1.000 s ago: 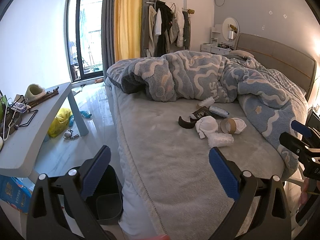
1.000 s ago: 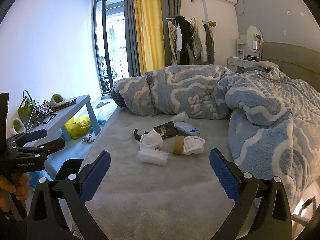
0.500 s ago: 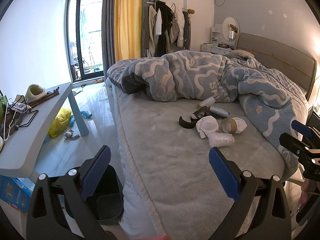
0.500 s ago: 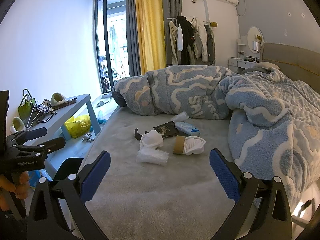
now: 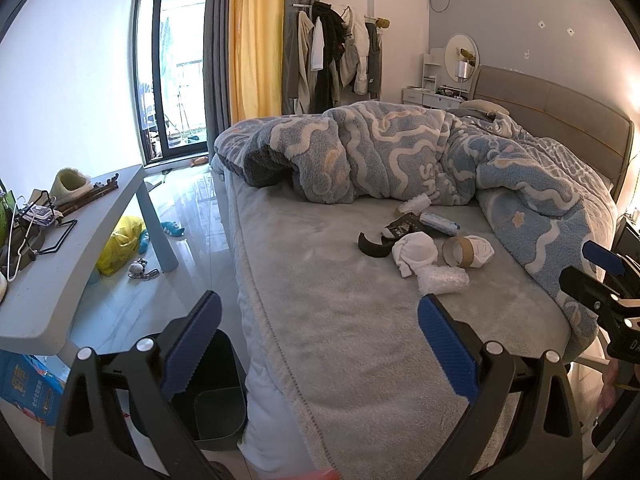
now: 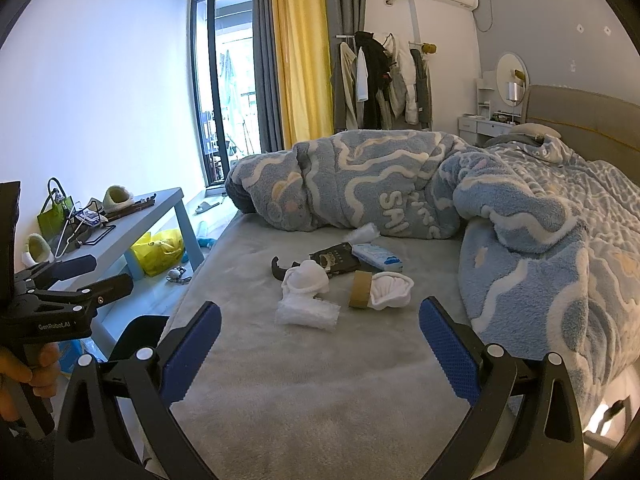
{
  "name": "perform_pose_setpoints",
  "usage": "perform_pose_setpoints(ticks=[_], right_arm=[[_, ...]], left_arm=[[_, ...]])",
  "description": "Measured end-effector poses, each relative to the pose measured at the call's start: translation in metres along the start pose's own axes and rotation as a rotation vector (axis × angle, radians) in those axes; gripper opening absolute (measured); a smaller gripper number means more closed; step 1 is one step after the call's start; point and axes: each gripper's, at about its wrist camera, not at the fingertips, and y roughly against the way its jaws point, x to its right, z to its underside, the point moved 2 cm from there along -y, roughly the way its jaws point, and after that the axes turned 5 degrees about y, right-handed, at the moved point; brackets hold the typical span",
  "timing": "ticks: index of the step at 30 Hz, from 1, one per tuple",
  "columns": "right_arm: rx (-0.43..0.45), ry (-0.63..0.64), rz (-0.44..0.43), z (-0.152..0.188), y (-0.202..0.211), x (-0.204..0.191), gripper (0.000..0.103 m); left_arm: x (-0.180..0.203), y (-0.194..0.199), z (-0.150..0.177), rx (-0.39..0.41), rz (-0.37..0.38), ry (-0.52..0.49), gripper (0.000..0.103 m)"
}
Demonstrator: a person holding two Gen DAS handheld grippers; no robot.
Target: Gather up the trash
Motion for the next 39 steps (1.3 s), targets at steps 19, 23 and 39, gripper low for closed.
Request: perform_pose_setpoints(ticks=[19, 23, 39], right_arm=[[-0.037, -0.035, 0.003, -0.011, -0.01, 0.009, 0.1], [-0.065, -0.032, 0.022, -0.015, -0.022, 0.018, 0.1], [-0.169, -0.104, -0.028, -0.028, -0.075, 0.065, 0.075]], left_arm=[[0.006, -0.008, -0.004, 0.001, 0.089, -0.028, 0.099], [0.017, -0.018, -0.006, -0.017, 0.119, -0.057, 0.099], [0.055, -0.072, -0.016, -0.123, 0.224, -0.059, 0.09]])
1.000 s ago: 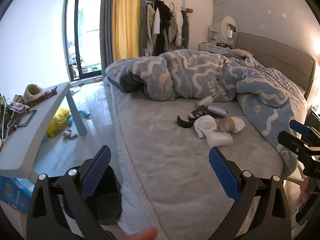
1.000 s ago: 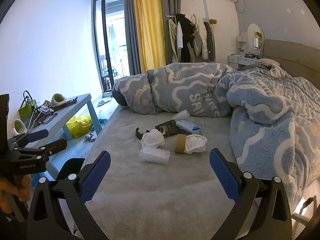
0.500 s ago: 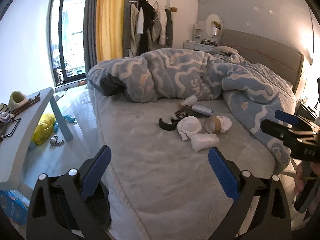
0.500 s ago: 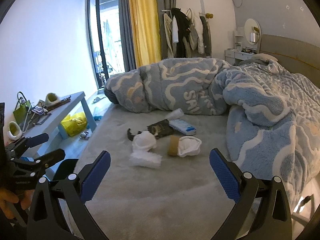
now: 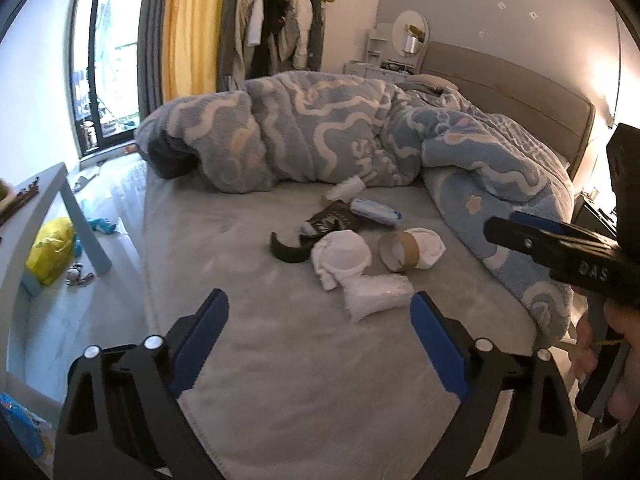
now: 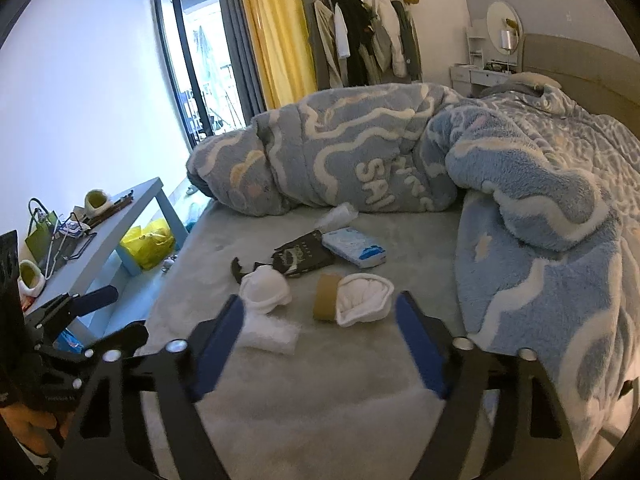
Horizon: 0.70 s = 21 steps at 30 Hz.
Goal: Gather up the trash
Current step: 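Move the left gripper onto the clear bubble wrap and close it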
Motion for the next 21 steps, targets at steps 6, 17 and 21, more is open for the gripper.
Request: perform_pose_setpoints(ticks=[6, 17, 21], right_arm=[[-0.043, -0.002, -0.024, -0.007, -0.02, 0.01, 0.067], [-0.126, -0.009, -0.026, -0.011, -0.049, 0.032, 0.057], [-0.163, -0.008, -0.008, -0.008, -0.06, 0.042, 0.057]], left_arm=[[0.017, -0.028, -0.001, -0.055, 0.046, -0.017, 0.086], [0.042, -0.083, 0.003, -0.151, 0.052, -0.07, 0.083], [0.046, -0.103, 0.008, -0.193, 0.01, -0.091, 0.083]])
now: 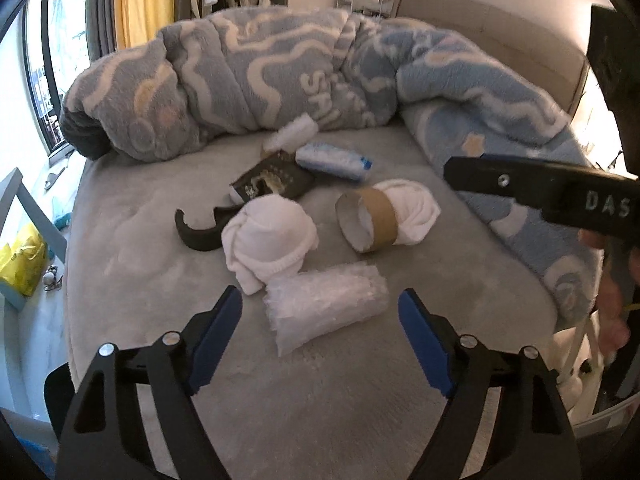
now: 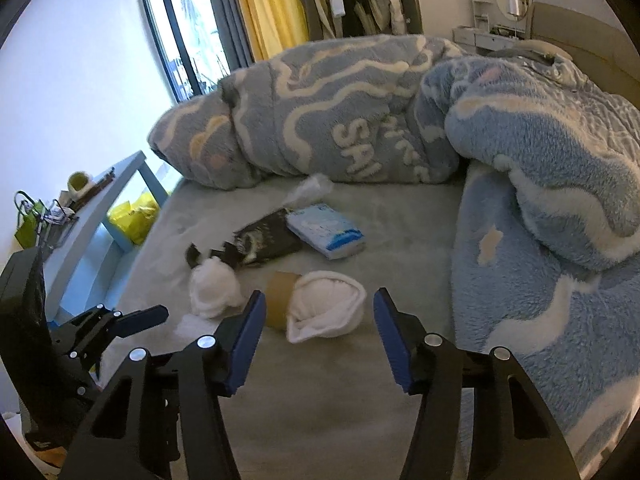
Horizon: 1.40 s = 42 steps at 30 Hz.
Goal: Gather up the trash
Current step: 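Move the left gripper onto the clear bubble wrap and close it, then close the right gripper on the large white tissue ball while the left lifts the bubble wrap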
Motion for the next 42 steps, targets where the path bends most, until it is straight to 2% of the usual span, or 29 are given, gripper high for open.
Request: perform_pose_setpoints(ticks=[5, 10, 14, 22, 35, 37, 42], right_arm=[[-0.058, 0.001, 0.004, 0.002, -0.016, 0.008, 0.057], [-0.098, -0.004, -0.003, 0.003, -0.029, 0.013, 0.057], [-0.11, 0.0, -0.015, 0.001, -0.036, 0.012, 0.057], [-0.151, -0.035, -0.033, -0.001, -0.055, 0.011, 0.06], [-0.166, -0.07, -0.052, -0.006, -0.076, -0.005, 0.06], [-0.152, -0.057, -0.034, -0.008, -0.075, -0.01, 0.06], [-0.158, -0.016, 0.014, -0.014, -0.073, -0.022, 0.051]], left_arm=[[0.0, -0.017, -0.003, -0.023, -0.033, -0.004, 0.081], [-0.002, -0.027, -0.005, -0.042, -0.025, 0.011, 0.075], [-0.005, -0.033, -0.006, -0.056, 0.002, 0.034, 0.066], [-0.008, -0.033, -0.01, -0.054, 0.048, 0.041, 0.063], [-0.035, 0.005, -0.014, 0.012, 0.099, 0.071, 0.063], [-0.04, 0.012, -0.014, 0.022, 0.099, 0.079, 0.063], [-0.058, 0.025, -0.015, 0.056, 0.092, 0.099, 0.063]])
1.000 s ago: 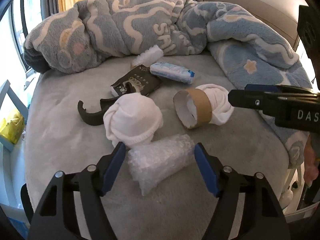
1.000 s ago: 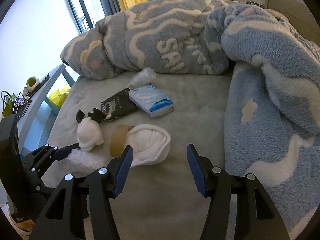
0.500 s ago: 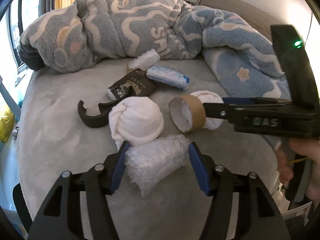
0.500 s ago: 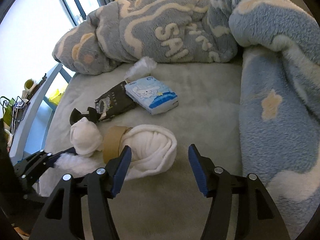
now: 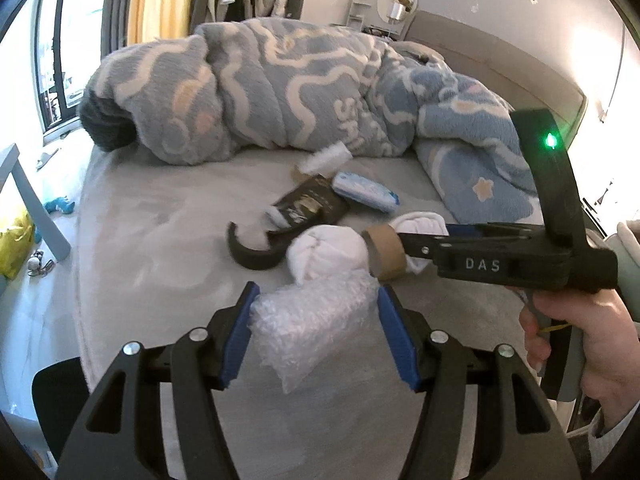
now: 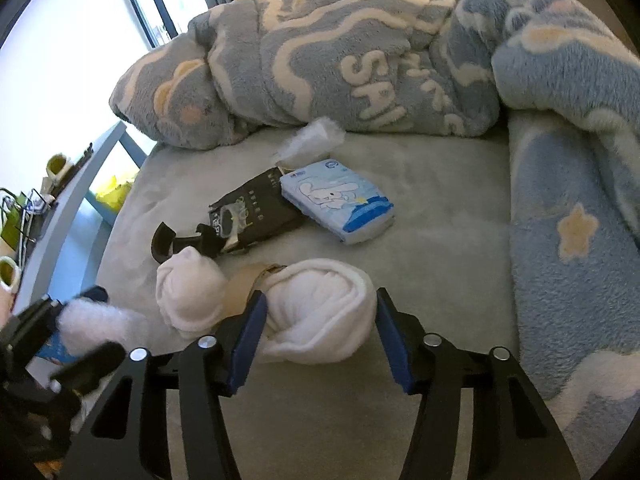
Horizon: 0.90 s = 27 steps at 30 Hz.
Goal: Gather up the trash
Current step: 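Close the right gripper on the large white tissue ball while the left lifts the bubble wrap, then carry both items to the black bin and open the left gripper over it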
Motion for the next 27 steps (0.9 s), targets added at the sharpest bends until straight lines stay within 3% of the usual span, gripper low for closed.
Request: perform_pose_setpoints(ticks=[3, 9, 16, 27], right_arm=[[0.02, 0.022, 0.043, -0.005, 0.006, -0.007, 0.043], [0.056, 0.062, 0.133, -0.013, 0.02, -0.014, 0.041], [0.167, 0.119, 0.323, -0.031, 0.052, -0.016, 0.041], [0.221, 0.147, 0.229, -0.052, 0.06, -0.066, 0.041]], left_arm=[[-0.013, 0.01, -0.001, 0.016, -0.015, 0.018, 0.063], [-0.038, 0.025, -0.002, 0.038, -0.042, 0.045, 0.063], [-0.07, 0.046, -0.003, 0.077, -0.08, 0.076, 0.063], [-0.134, 0.072, 0.011, 0.087, -0.17, 0.122, 0.063]])
